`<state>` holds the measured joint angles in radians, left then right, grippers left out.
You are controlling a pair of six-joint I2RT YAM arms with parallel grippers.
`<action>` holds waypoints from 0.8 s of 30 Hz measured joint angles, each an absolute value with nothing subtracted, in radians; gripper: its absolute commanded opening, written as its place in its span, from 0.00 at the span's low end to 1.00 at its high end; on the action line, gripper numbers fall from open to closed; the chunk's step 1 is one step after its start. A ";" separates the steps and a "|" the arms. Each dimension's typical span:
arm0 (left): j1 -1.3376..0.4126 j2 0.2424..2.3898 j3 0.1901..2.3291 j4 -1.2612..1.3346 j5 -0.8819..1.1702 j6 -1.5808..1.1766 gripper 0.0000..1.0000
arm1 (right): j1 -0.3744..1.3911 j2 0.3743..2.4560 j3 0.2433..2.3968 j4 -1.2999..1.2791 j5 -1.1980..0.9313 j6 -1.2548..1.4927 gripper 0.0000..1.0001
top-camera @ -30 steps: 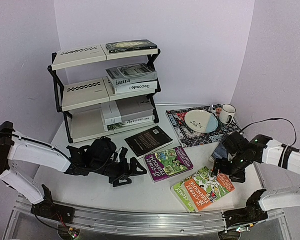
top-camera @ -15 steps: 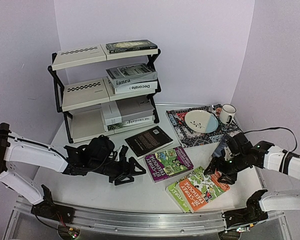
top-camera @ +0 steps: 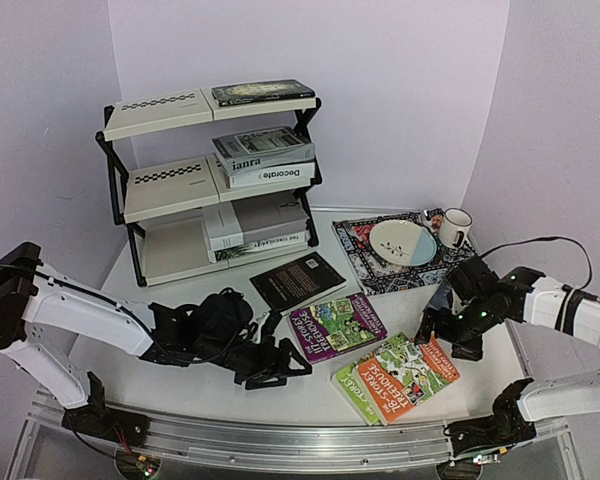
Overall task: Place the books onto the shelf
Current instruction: Move the book to the corner of the board.
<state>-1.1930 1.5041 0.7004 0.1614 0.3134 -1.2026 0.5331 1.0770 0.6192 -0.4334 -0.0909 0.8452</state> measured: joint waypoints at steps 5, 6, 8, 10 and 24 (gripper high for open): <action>-1.201 1.546 0.705 0.197 0.316 -1.206 0.75 | 0.533 1.113 0.629 -0.463 -0.036 0.811 0.95; -1.202 1.557 0.707 0.203 0.319 -1.206 0.74 | 0.533 1.119 0.621 -0.456 -0.045 0.807 0.94; -1.204 1.586 0.718 0.219 0.326 -1.208 0.71 | 0.533 1.127 0.592 -0.428 -0.081 0.804 0.90; -1.205 1.613 0.728 0.238 0.337 -1.209 0.69 | 0.532 1.129 0.551 -0.386 -0.126 0.807 0.87; -1.197 1.690 0.745 0.344 0.343 -1.233 0.86 | 0.662 1.119 0.452 -0.146 -0.303 0.958 0.80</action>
<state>-1.1972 1.6895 0.7454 0.3438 0.3426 -1.2325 0.6620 1.1187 0.4518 -0.1458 -0.3029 0.9583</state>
